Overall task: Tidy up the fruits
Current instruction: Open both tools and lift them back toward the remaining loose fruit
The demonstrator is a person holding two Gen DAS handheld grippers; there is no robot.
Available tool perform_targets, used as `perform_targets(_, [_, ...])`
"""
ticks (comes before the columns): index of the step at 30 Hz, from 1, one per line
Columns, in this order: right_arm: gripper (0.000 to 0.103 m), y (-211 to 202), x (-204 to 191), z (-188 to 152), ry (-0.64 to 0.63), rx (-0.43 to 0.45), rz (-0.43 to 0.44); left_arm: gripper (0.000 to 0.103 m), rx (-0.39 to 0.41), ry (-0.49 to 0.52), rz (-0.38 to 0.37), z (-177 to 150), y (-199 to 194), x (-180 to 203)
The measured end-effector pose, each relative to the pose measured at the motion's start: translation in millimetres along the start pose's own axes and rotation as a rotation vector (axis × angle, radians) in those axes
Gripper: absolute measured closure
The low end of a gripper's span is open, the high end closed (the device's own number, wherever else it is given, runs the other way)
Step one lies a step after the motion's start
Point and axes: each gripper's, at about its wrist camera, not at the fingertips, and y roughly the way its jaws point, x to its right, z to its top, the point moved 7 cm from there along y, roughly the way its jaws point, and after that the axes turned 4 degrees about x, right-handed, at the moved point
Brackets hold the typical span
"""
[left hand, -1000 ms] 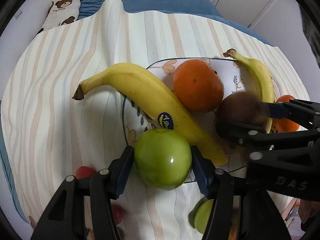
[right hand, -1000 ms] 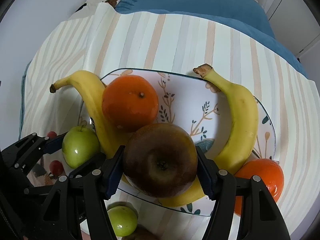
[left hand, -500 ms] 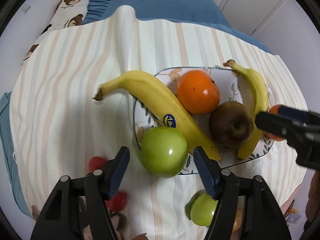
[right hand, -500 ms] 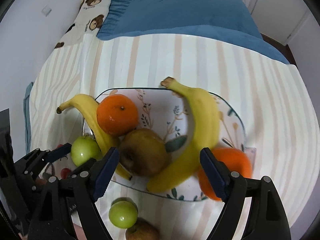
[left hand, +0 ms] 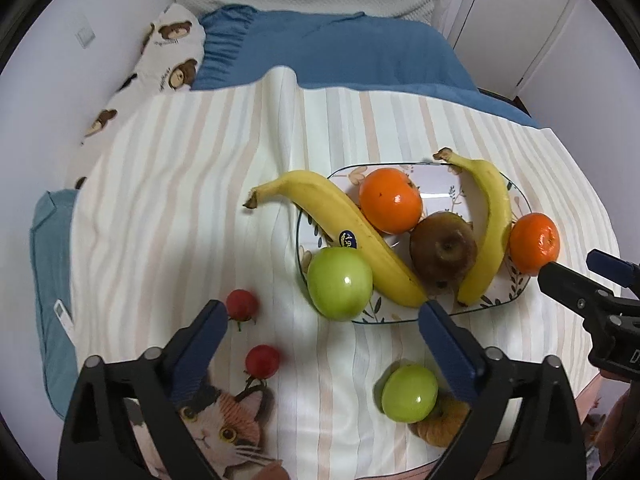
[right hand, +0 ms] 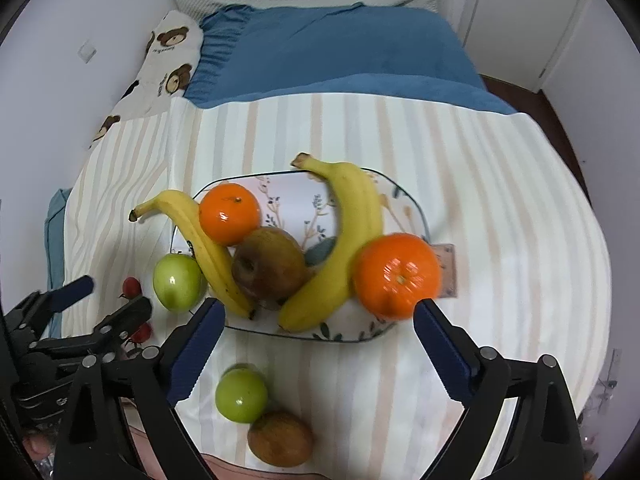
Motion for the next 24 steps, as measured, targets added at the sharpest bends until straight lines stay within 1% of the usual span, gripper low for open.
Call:
perform_targets(7, [0.004, -30, 9, -17, 0.006, 0.056, -0.057, 0.003, 0.047, -0.013, 0.012, -5, -30, 3])
perform_targets(15, [0.004, -75, 14, -31, 0.033, 0.131, -0.046, 0.003, 0.136, -0.008, 0.027, -13, -82, 10])
perform_targets(21, [0.004, -123, 10, -47, 0.023, 0.208, -0.037, 0.003, 0.199, 0.000, 0.031, -28, -128, 16])
perform_targets(24, [0.004, -152, 10, -57, 0.015, 0.256, -0.039, 0.003, 0.222, -0.003, 0.021, -40, -150, 17])
